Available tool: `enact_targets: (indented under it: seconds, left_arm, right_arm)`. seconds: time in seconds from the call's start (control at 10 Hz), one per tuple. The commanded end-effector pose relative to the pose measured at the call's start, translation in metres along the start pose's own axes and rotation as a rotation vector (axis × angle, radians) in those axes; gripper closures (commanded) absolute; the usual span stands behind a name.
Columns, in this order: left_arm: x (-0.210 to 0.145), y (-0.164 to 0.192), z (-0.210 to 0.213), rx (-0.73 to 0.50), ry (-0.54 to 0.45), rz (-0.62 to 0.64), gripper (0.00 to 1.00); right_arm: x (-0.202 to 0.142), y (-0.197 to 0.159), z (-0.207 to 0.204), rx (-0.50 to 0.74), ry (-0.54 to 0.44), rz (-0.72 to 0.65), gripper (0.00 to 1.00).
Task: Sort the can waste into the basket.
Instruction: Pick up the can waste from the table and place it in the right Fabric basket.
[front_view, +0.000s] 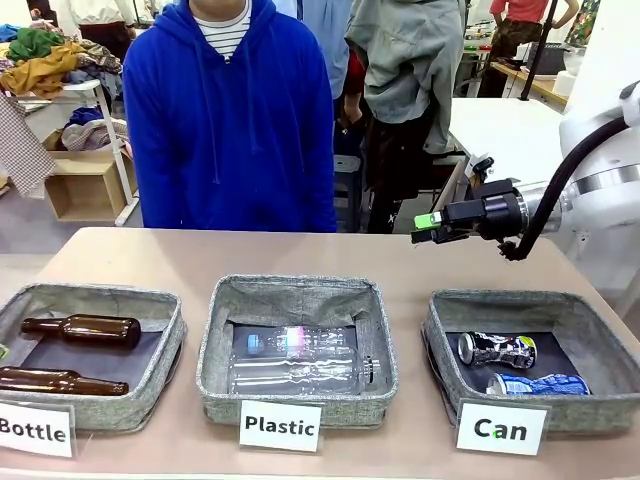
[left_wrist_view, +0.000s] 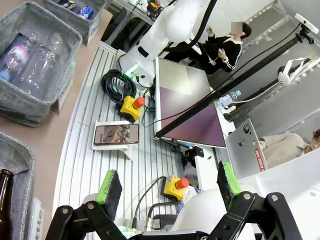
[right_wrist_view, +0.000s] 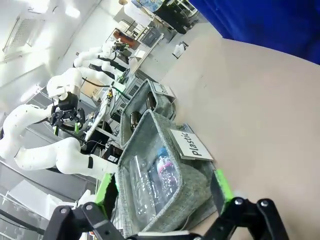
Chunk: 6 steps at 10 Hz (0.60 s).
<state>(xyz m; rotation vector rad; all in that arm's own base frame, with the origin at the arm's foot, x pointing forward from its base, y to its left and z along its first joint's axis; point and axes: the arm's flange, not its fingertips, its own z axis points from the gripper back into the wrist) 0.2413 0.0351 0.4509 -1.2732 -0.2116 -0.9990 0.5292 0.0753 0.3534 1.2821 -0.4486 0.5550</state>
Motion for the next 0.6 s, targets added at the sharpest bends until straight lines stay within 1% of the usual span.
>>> enact_targets:
  seconds: [0.0,0.5]
  left_arm:
    - [-0.0014,-0.0011,0.0012,-0.011,-0.008,-0.013,0.0]
    - [-0.0014,-0.0011,0.0012,-0.011,-0.008,-0.013,0.0]
  right_arm:
    - [0.0011,0.0009,-0.0001,-0.012,0.012,0.021,0.0]
    - [0.0011,0.0009,-0.0001,-0.012,0.012,0.021,0.0]
